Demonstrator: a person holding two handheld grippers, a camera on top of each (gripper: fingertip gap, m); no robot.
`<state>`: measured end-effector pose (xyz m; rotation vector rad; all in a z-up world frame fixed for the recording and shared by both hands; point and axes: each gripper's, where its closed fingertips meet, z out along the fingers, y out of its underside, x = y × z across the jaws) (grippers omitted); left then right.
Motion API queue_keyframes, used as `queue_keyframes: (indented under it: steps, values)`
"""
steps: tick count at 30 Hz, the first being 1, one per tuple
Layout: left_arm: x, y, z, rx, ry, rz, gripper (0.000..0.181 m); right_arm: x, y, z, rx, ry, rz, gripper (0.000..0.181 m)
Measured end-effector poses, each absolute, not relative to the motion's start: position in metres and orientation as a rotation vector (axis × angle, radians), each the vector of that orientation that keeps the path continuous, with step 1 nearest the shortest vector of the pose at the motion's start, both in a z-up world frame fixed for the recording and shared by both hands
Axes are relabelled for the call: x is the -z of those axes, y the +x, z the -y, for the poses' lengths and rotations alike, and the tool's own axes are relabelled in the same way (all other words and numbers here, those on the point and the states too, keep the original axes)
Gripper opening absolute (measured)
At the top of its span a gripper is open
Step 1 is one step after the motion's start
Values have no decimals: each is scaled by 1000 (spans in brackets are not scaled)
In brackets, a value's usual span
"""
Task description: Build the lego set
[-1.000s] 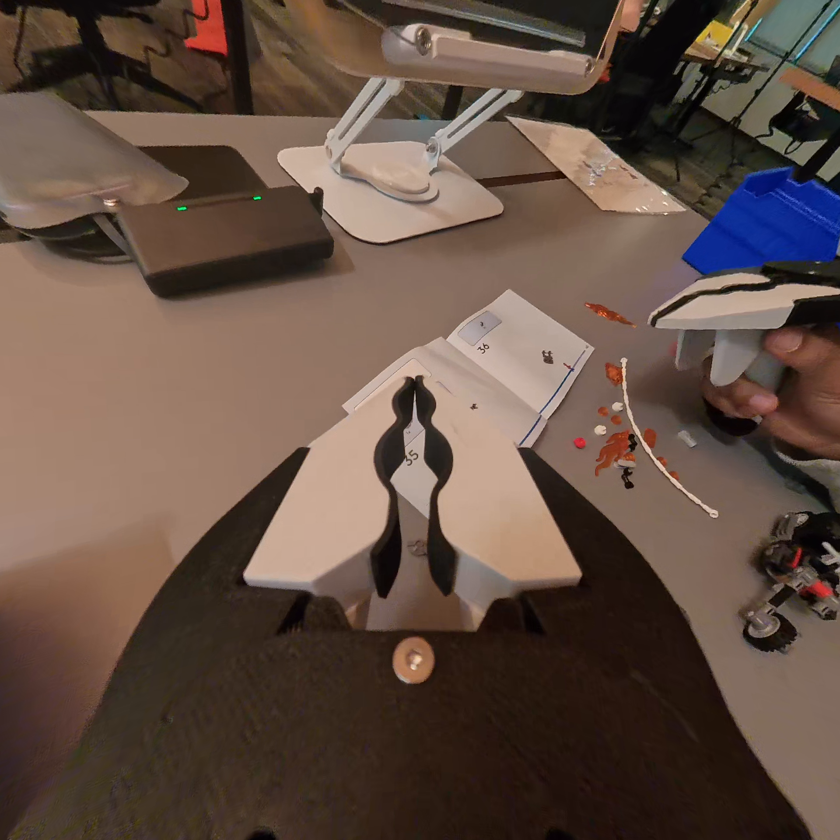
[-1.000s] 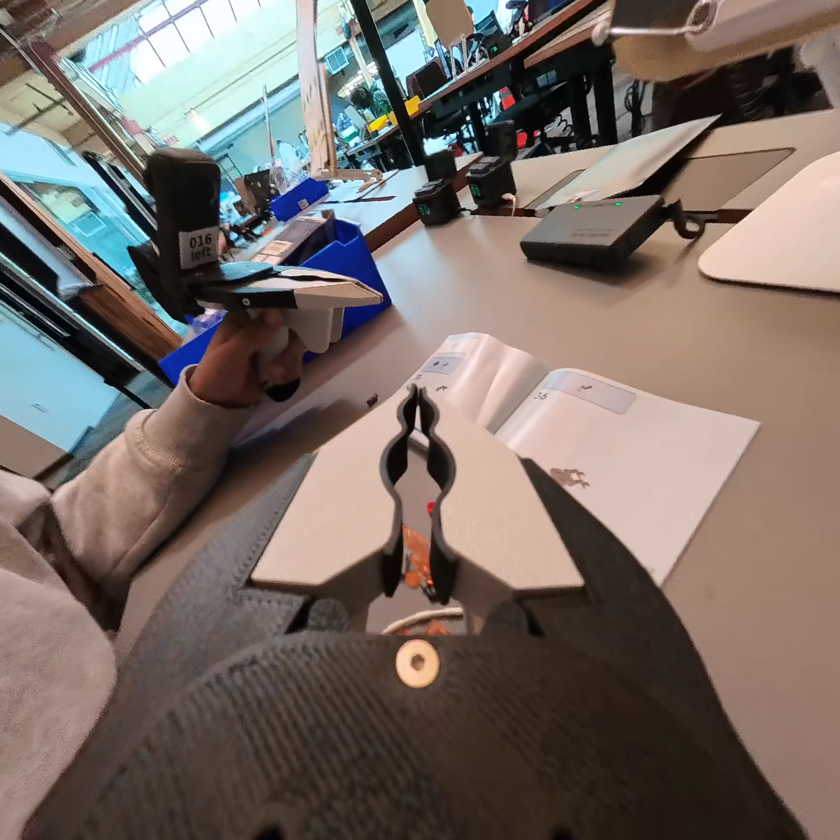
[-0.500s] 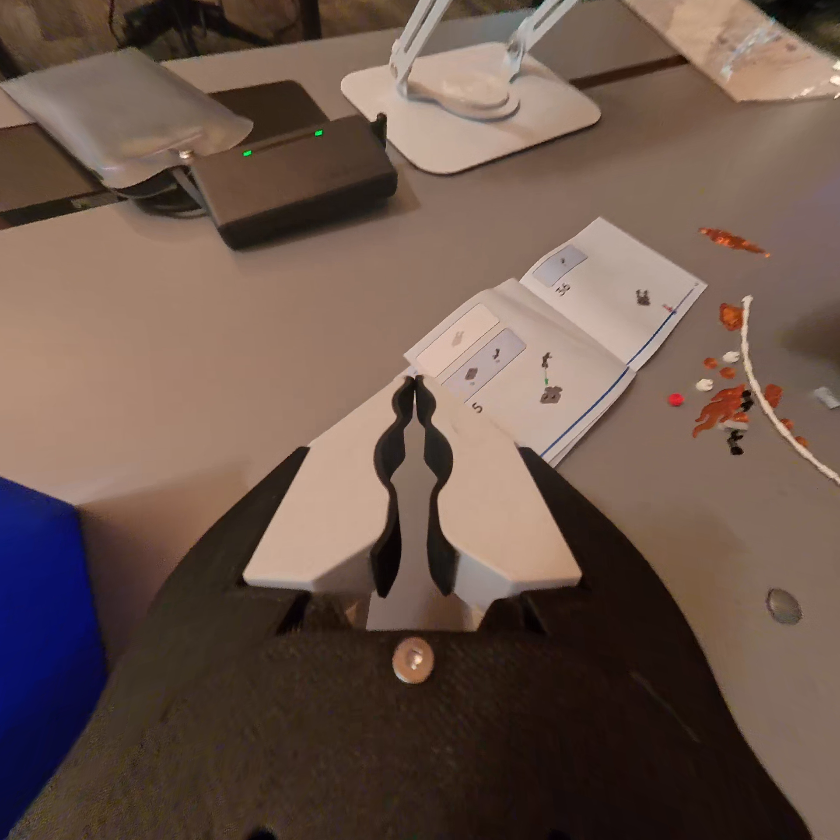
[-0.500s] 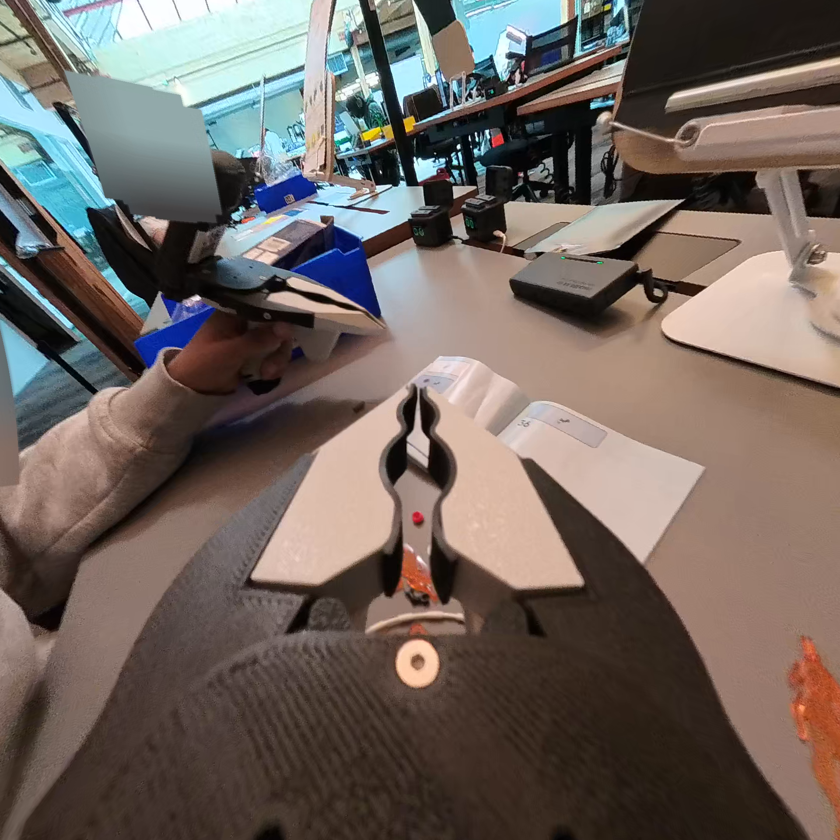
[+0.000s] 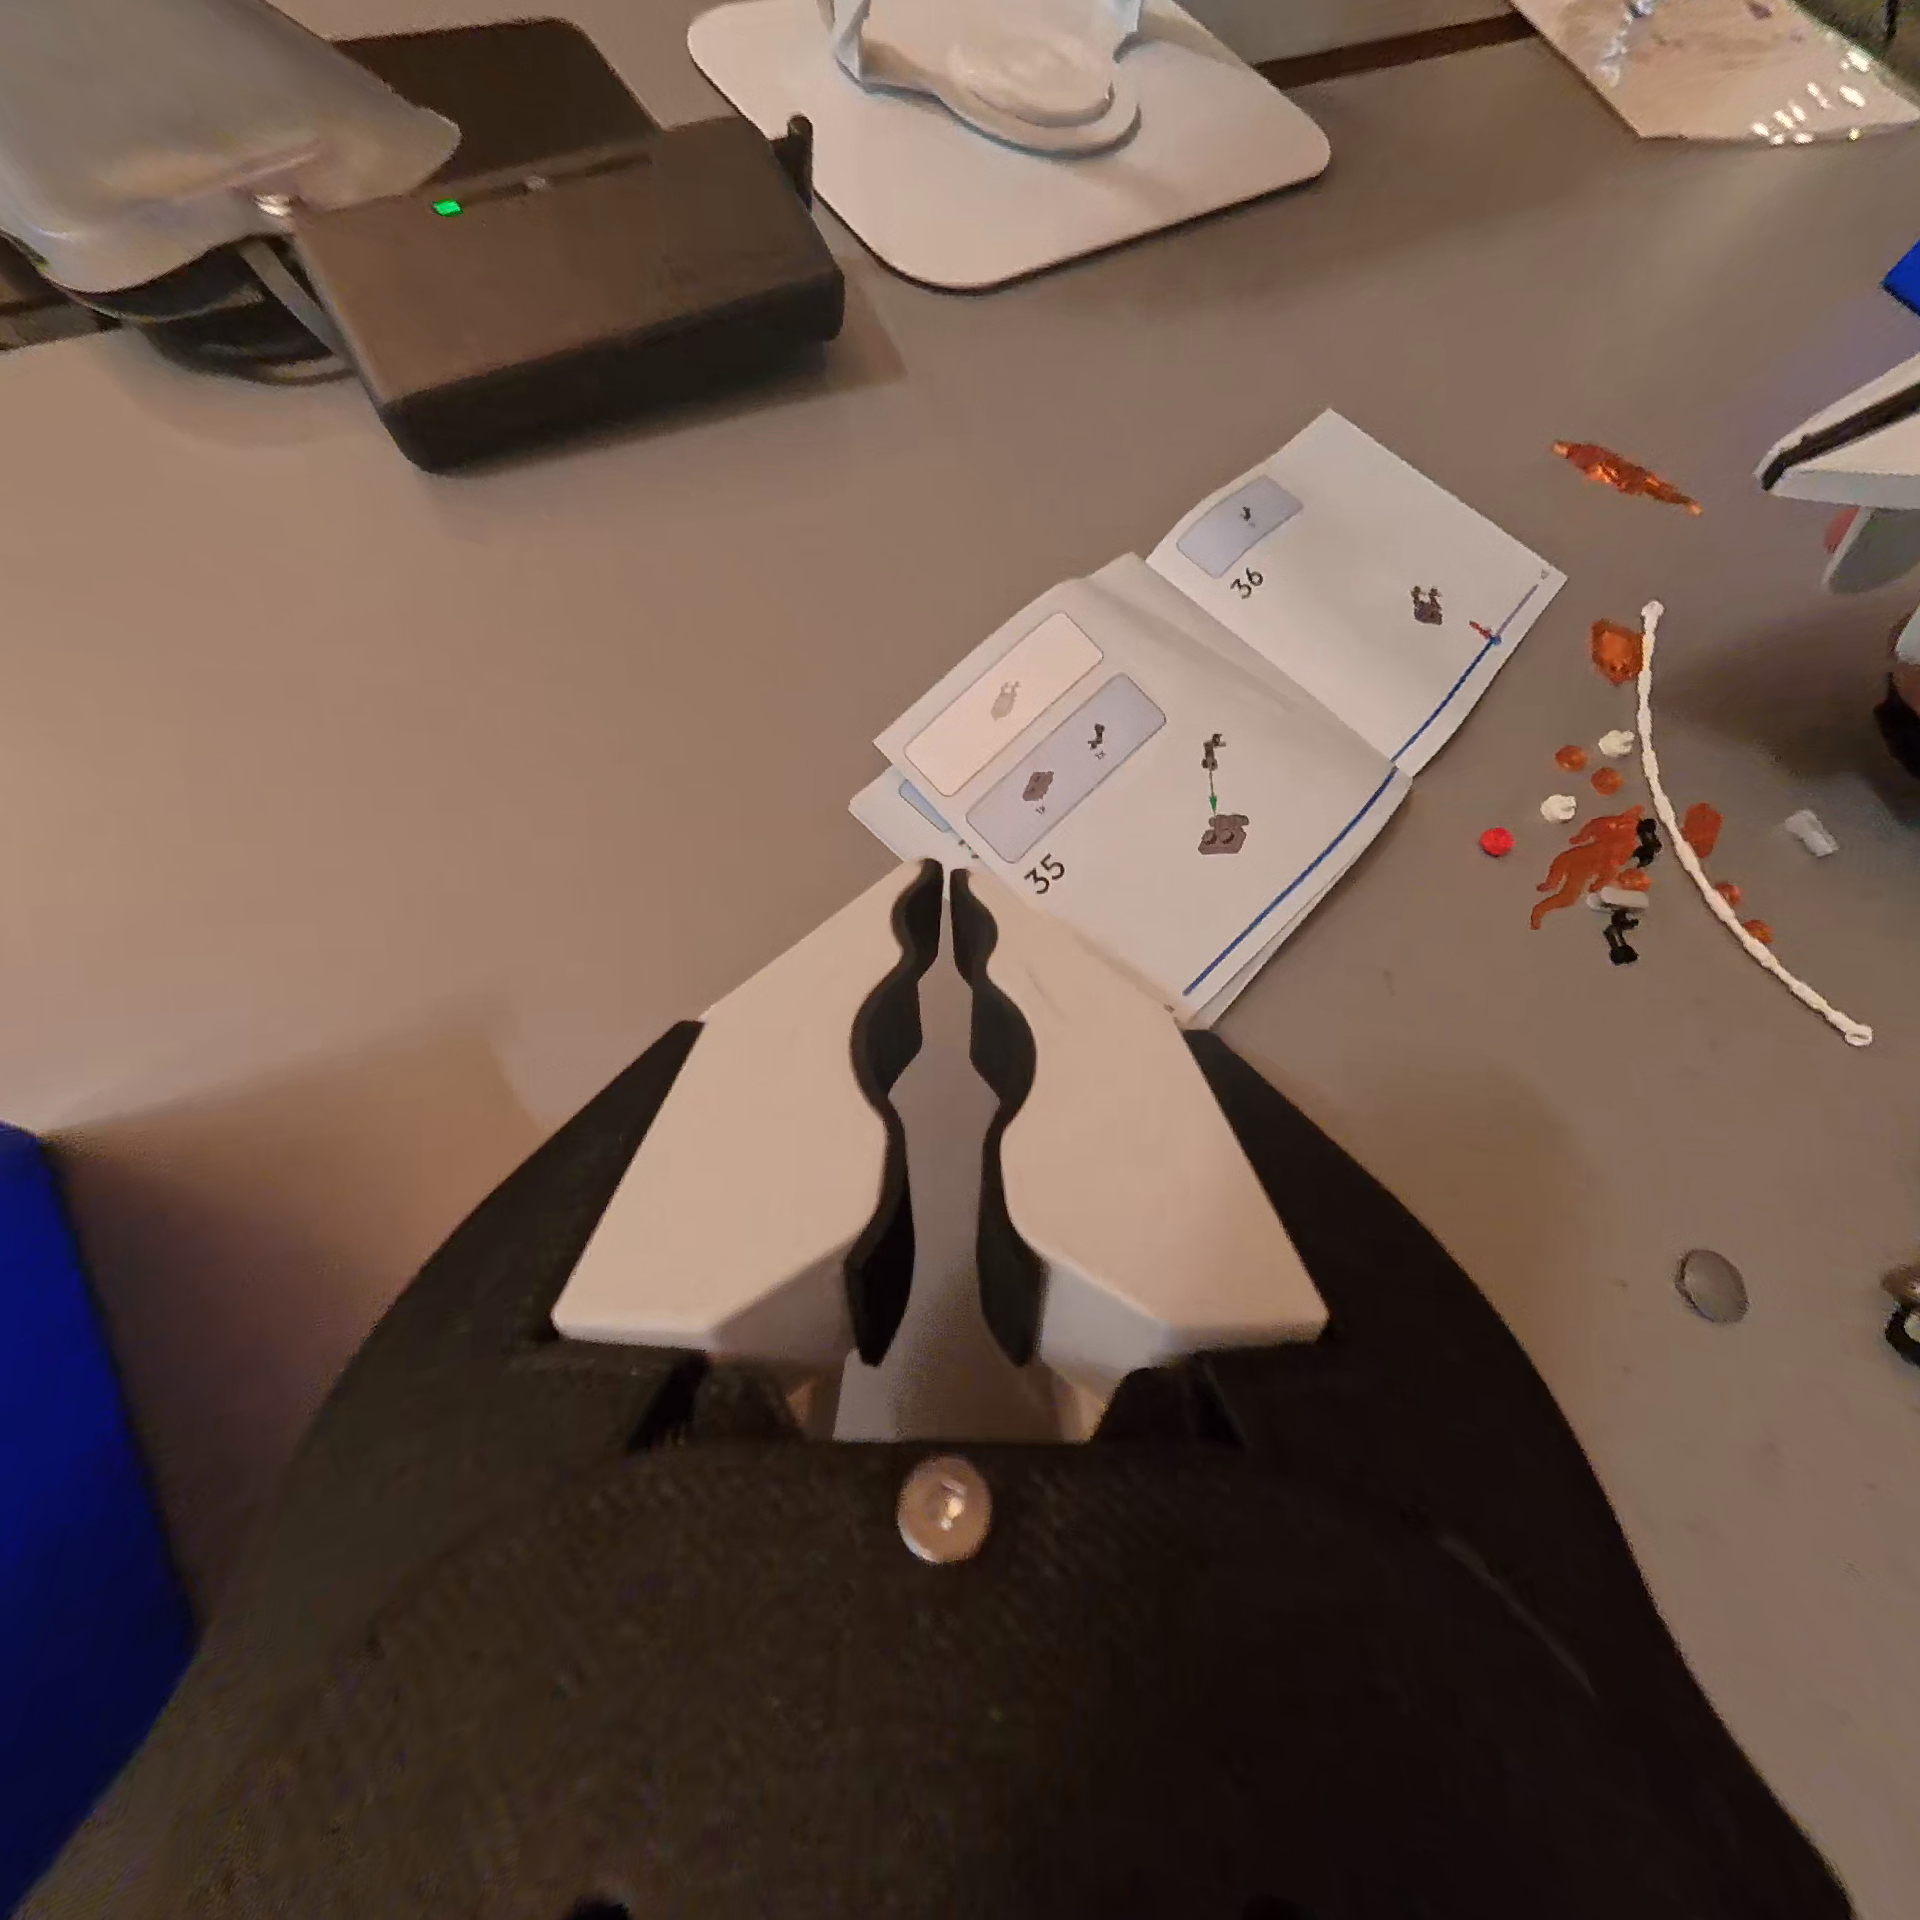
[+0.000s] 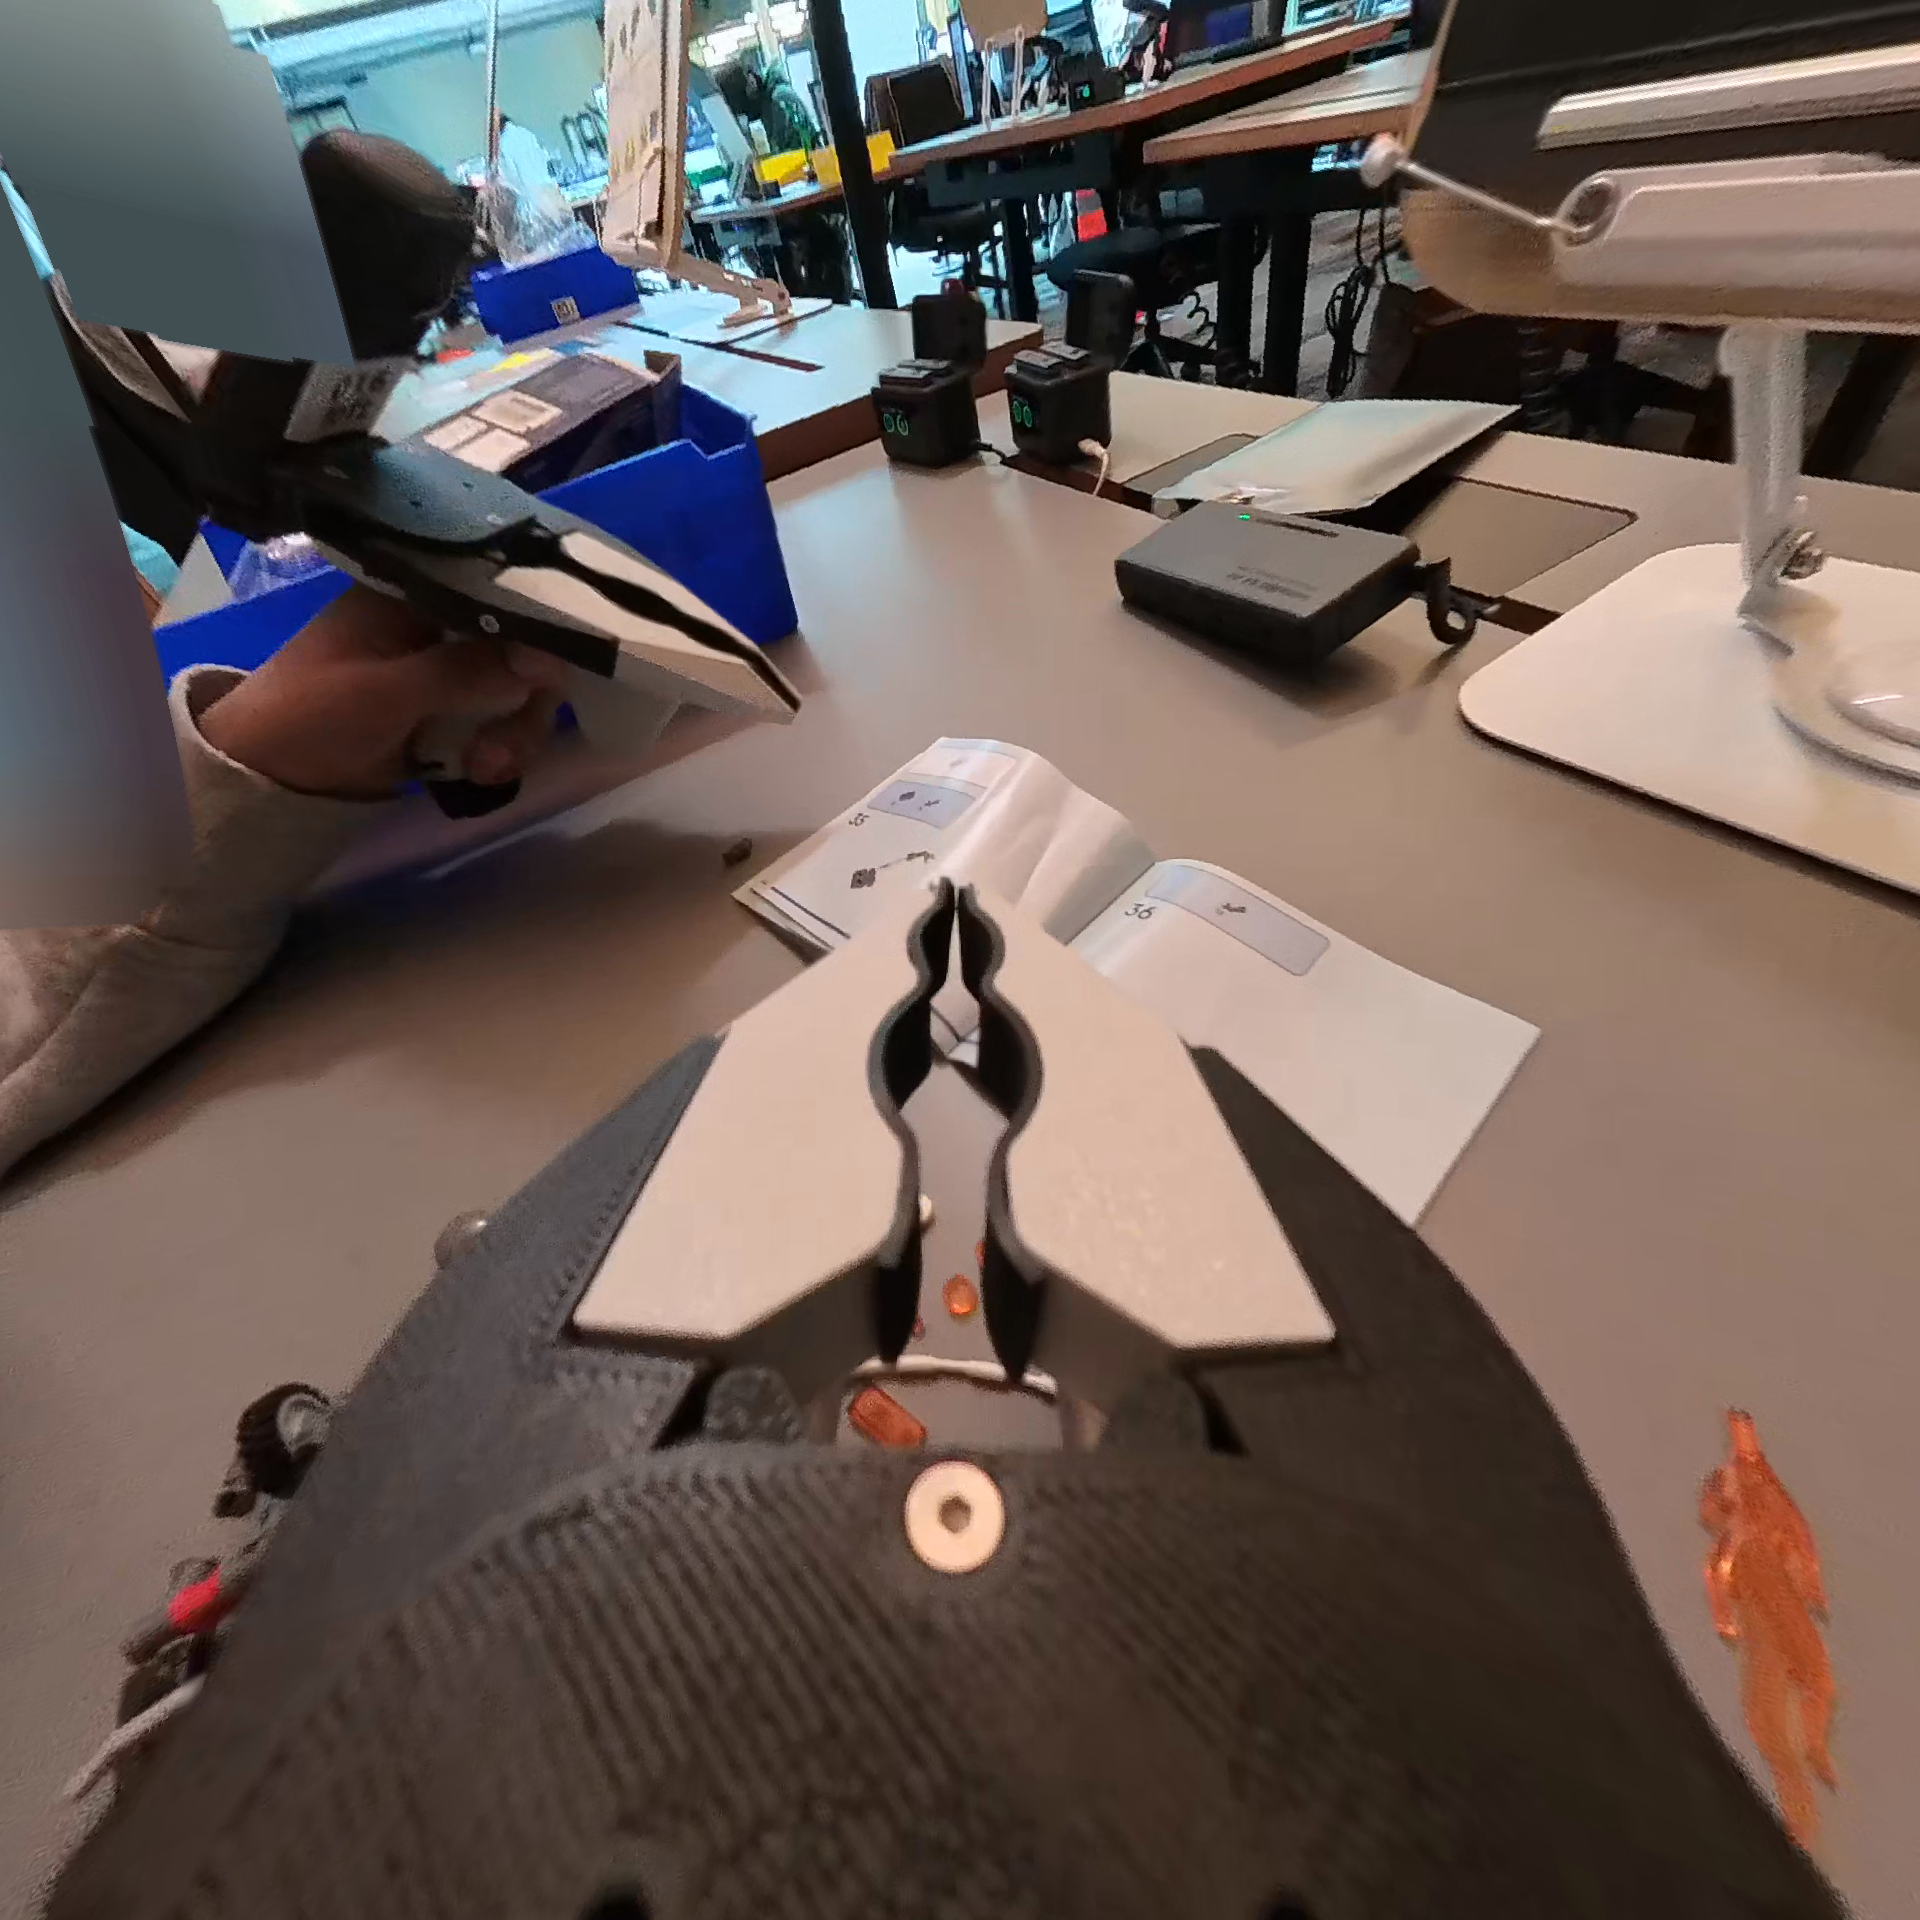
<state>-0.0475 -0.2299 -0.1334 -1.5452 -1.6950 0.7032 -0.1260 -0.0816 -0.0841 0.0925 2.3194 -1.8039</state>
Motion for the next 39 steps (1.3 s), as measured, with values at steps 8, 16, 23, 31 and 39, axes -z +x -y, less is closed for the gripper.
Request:
queue_keyframes:
  steps: [8, 16, 23, 31, 39]
  values:
    - [161, -43, 216, -564, -1684, 1729, 1, 88, -118, 85, 1792, 7, -2402, 0]
    - [160, -23, 198, -446, -1850, 1490, 4, 80, -126, 79, 1826, 46, -2379, 0]
    - [164, -12, 200, -409, -1878, 1481, 34, 66, -122, 75, 1883, 10, -2378, 1]
    - [173, -14, 197, -420, -1927, 1503, 14, 64, -123, 74, 1903, -10, -2406, 1]
    - [154, -24, 153, -393, -1932, 1316, 9, 28, -130, 57, 2069, -6, -2355, 1]
